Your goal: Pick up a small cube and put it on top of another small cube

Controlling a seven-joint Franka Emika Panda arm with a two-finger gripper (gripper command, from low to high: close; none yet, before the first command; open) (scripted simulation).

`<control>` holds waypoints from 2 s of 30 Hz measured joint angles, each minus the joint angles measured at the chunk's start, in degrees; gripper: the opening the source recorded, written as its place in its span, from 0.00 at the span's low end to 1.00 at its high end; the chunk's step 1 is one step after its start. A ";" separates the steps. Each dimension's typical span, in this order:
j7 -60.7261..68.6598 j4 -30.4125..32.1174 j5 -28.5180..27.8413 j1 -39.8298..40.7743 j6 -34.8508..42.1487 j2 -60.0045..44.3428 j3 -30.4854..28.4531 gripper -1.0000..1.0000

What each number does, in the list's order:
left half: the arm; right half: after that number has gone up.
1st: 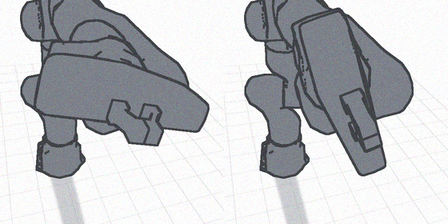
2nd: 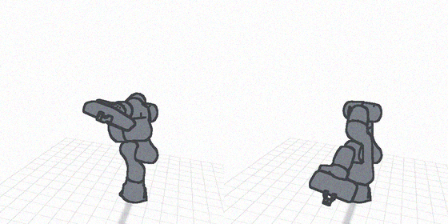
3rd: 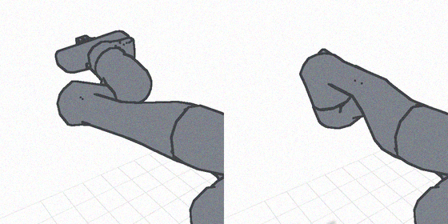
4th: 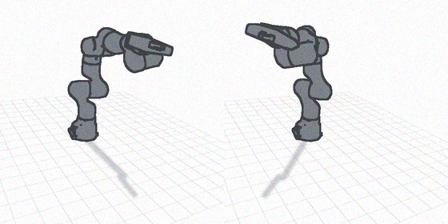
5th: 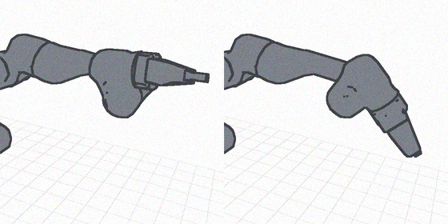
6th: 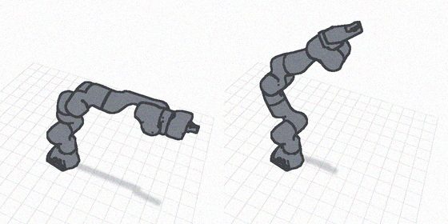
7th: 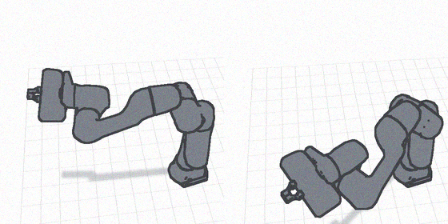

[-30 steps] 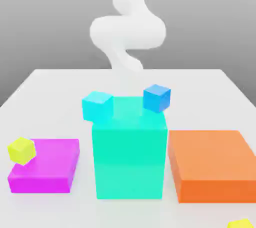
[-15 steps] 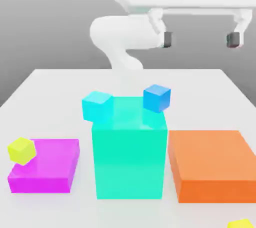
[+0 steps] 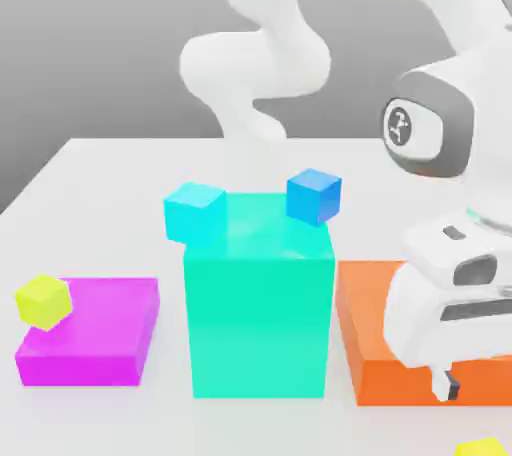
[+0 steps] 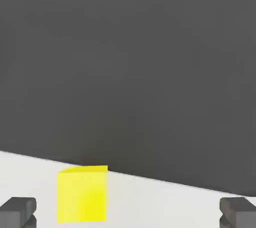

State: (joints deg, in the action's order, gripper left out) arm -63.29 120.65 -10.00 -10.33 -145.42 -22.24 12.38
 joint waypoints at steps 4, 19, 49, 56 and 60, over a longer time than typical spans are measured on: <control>-1.79 -1.61 -1.37 -2.35 -3.39 -8.28 -0.83 0.50; -0.37 -0.21 0.08 -2.11 -0.75 -4.38 -0.56 0.00; 23.18 28.59 12.06 1.68 32.02 58.04 -7.24 0.00; 25.82 37.77 13.31 1.37 28.28 63.51 -8.42 0.00; 25.91 39.18 13.47 1.42 26.31 62.96 -8.27 1.00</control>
